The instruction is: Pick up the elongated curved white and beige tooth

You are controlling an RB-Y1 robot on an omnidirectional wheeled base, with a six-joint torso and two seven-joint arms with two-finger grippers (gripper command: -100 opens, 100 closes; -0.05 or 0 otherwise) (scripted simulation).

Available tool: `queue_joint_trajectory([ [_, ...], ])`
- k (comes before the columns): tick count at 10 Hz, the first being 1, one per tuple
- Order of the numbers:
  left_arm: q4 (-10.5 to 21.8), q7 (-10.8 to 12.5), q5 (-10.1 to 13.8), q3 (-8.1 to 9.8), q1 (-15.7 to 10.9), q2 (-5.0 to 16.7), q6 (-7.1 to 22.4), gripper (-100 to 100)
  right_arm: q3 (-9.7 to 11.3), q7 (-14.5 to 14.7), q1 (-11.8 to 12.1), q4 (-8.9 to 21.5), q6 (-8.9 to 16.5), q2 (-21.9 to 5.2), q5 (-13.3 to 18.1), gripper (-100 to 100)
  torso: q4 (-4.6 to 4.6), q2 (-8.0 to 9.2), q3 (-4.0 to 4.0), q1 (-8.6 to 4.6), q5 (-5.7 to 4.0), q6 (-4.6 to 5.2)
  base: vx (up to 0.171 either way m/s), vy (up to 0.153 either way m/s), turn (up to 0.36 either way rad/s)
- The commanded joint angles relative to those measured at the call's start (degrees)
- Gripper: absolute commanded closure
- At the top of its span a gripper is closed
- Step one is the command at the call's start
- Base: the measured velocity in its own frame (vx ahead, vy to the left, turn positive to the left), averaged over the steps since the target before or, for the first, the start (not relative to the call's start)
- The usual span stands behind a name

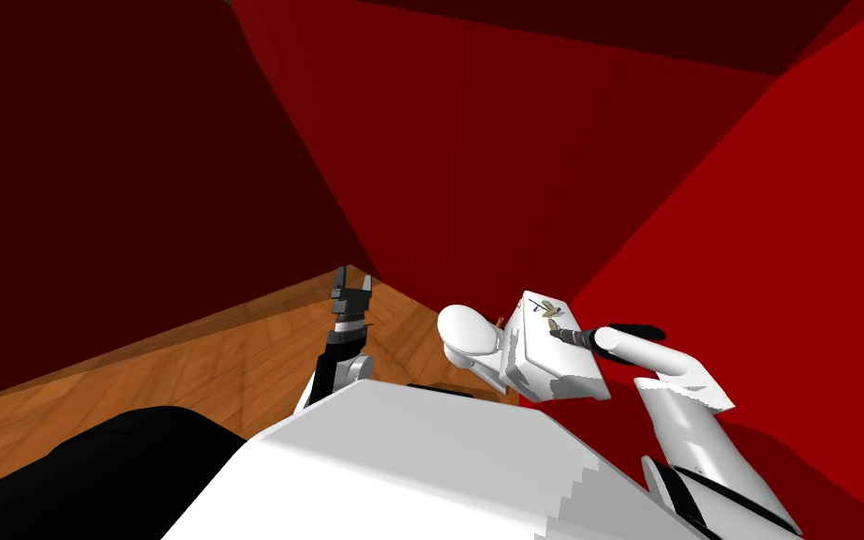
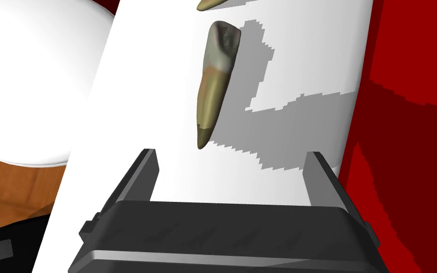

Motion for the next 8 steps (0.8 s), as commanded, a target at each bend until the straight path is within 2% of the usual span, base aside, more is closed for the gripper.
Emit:
queue_joint_trajectory([
  [1,0.0,0.0,0.0,0.0,0.0,0.0,0.0,0,-0.5,-1.0,-0.4,1.3,1.9,-0.4,-0.5,-100,0.0,0.0,0.0,0.0,0.0,0.0,0.035,0.008,0.063],
  [3,0.0,0.0,0.0,0.0,0.0,0.0,0.0,0,-2.3,-4.4,-1.9,4.6,5.8,-2.3,-2.2,-100,0.0,0.0,0.0,-0.03,-0.01,0.01,0.051,-0.003,0.139],
  [4,0.0,0.0,0.0,0.0,0.0,0.0,0.0,0,-2.3,-4.4,-1.9,4.8,6.8,-2.3,-2.2,-100,-0.02,-0.07,-0.04,-0.06,-0.01,0.0,0.046,-0.01,0.052],
  [8,0.0,0.0,0.0,0.01,0.0,0.0,0.0,0,-5.2,-9.4,-4.1,10.3,14.1,-5.5,-4.7,-100,-0.02,-0.09,-0.06,-0.15,-0.03,0.02,0.053,-0.023,0.106],
])
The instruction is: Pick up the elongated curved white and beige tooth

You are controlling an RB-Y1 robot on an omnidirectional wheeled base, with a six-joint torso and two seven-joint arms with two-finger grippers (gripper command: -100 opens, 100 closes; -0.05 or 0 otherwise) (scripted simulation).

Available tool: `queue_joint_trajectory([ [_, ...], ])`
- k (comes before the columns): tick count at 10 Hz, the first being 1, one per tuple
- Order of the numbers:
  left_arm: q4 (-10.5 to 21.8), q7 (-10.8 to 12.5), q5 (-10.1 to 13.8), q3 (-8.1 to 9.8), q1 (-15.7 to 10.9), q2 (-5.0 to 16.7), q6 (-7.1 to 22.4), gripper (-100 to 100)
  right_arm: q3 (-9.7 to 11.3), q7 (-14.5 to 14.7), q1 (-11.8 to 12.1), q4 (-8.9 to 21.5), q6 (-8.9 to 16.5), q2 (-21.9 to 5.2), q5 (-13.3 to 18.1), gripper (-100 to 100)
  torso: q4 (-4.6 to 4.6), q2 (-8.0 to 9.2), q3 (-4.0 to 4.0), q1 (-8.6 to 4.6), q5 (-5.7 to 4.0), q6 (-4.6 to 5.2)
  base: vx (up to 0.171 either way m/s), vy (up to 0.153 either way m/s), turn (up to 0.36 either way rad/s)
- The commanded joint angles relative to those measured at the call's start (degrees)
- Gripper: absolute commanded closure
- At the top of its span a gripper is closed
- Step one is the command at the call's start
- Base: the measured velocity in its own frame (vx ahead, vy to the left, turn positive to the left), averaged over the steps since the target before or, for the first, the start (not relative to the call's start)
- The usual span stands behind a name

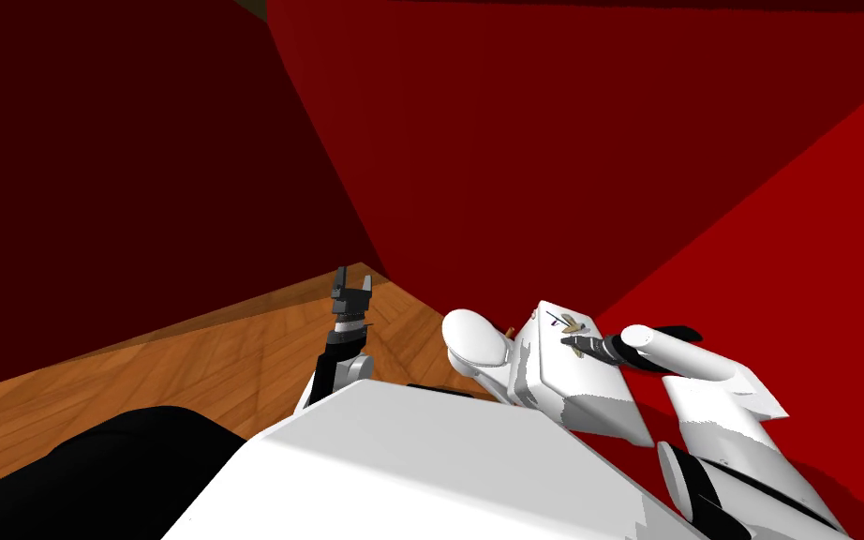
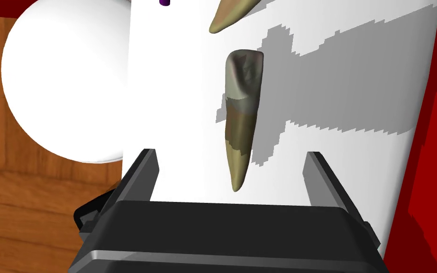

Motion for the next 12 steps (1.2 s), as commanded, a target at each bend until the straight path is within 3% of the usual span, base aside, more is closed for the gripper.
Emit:
queue_joint_trajectory([
  [1,0.0,0.0,0.0,0.0,0.0,0.0,0.0,0,-0.8,-1.5,-1.0,2.4,2.3,-1.1,-0.7,-100,0.0,0.0,0.0,0.0,0.0,0.0,0.034,-0.036,0.075],
  [3,0.0,0.0,0.0,0.0,0.0,0.0,0.0,0,-1.5,-2.7,-1.4,3.8,4.1,-2.0,-1.2,-100,0.02,0.1,0.06,0.01,0.0,0.0,0.021,-0.03,0.058],
  [4,0.0,0.0,0.0,0.0,0.0,0.0,0.0,0,-1.2,-2.2,-1.4,3.6,3.3,-1.7,-1.1,-100,0.03,0.12,0.07,0.03,0.01,0.01,0.009,-0.013,0.011],
  [5,0.0,0.0,0.0,0.0,0.0,0.0,0.0,0,-1.3,-2.4,-1.4,3.6,3.6,-1.8,-1.1,0,0.04,0.16,0.09,0.09,0.01,0.02,0.0,0.0,0.0],
  [6,0.0,0.0,0.0,0.0,0.0,0.0,0.0,0,-1.2,-1.5,-1.3,4.7,1.9,-0.8,-0.7,-100,0.04,0.19,0.11,0.13,0.02,0.02,0.033,-0.011,-0.024],
  [8,0.0,0.0,0.0,0.0,0.0,0.0,0.0,0,-1.0,-0.6,-1.2,5.8,0.3,0.1,-0.4,-100,0.01,0.05,0.03,0.09,0.01,0.02,0.05,-0.015,-0.02],
  [9,0.0,0.0,0.0,0.0,0.0,0.0,0.0,0,-1.2,-1.0,-0.9,4.9,1.1,-0.1,-0.5,-100,0.01,0.04,0.02,0.09,0.01,0.01,0.019,-0.007,-0.001],
  [10,0.0,0.0,0.0,0.0,0.0,0.0,0.0,0,-1.2,-0.9,-0.9,5.0,0.9,0.0,-0.5,100,0.02,0.1,0.05,0.1,0.0,0.0,0.0,0.0,0.0],
  [12,0.0,0.0,0.0,0.0,0.0,0.0,0.0,0,-1.2,-1.0,-0.9,5.0,0.9,-0.1,-0.5,100,0.03,0.15,0.08,0.11,-0.01,-0.03,0.0,0.0,0.0],
])
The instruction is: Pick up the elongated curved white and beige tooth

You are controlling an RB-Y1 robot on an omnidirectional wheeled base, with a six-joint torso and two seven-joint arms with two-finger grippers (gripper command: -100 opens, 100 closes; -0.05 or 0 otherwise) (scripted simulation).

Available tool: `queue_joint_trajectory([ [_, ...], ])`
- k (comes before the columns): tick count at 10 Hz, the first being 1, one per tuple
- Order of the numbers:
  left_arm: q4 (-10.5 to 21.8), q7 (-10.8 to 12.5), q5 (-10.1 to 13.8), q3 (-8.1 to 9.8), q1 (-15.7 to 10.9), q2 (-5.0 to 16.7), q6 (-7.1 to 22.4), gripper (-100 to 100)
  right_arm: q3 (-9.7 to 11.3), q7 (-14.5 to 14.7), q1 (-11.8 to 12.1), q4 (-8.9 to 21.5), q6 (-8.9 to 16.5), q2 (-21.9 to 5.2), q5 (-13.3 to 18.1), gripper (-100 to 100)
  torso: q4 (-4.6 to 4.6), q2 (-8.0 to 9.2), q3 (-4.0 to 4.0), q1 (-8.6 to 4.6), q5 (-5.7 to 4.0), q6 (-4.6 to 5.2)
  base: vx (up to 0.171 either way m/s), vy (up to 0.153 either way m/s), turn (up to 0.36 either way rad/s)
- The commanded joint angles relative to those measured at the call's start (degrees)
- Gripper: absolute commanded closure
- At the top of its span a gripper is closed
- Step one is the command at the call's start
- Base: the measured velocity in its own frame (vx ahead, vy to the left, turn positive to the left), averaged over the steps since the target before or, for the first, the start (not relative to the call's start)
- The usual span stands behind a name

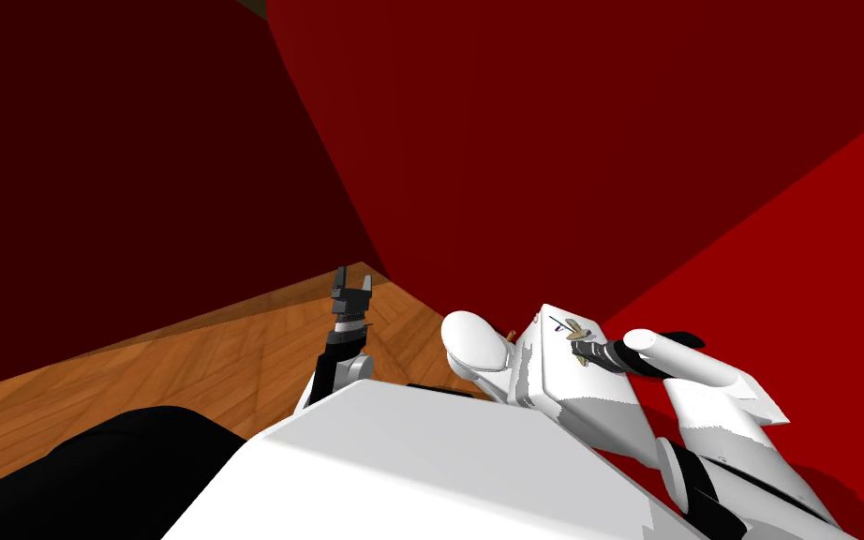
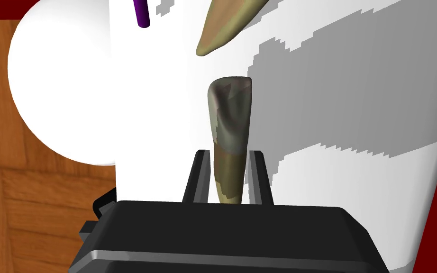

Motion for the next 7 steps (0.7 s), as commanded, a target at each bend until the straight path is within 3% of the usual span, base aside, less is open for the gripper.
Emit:
queue_joint_trajectory([
  [1,0.0,0.0,0.0,0.0,0.0,0.0,0.0,0,0.0,0.0,0.0,0.0,0.0,0.0,0.0,100,0.0,0.0,0.0,0.0,0.0,0.0,0.0,0.0,0.0],
  [2,0.0,0.0,0.0,0.0,0.0,0.0,0.0,0,0.0,0.0,0.0,0.0,0.0,0.0,0.0,100,0.0,0.0,0.0,0.0,0.0,0.0,0.0,0.0,0.0],
  [3,0.0,0.0,0.0,0.0,0.0,0.0,0.0,0,0.0,0.0,0.0,0.0,0.0,0.0,0.0,0,0.0,0.01,0.0,0.0,0.0,0.0,0.0,0.0,0.0],
  [4,0.0,0.0,0.0,0.0,0.0,0.0,0.0,0,0.0,-0.9,-0.5,-0.7,1.7,-1.2,-0.4,100,0.0,0.01,0.01,0.0,0.0,0.0,-0.038,0.008,0.039],
  [5,0.0,0.0,0.0,0.0,0.0,0.0,0.0,0,-0.1,-1.4,-0.5,-1.4,2.6,-1.7,-0.6,100,0.04,0.12,0.08,0.04,0.04,-0.01,-0.074,0.016,0.031],
  [6,0.0,0.0,0.0,0.0,0.0,0.0,0.0,0,-0.2,-1.1,-0.1,-1.5,2.0,-1.2,-0.5,100,0.07,0.27,0.16,0.1,0.05,0.01,-0.034,0.007,0.004],
  [7,0.0,0.0,0.0,0.0,0.0,0.0,0.0,0,-0.2,-1.2,-0.2,-1.6,2.3,-1.3,-0.5,0,0.05,0.2,0.12,0.07,0.02,0.02,-0.005,0.002,-0.002],
])
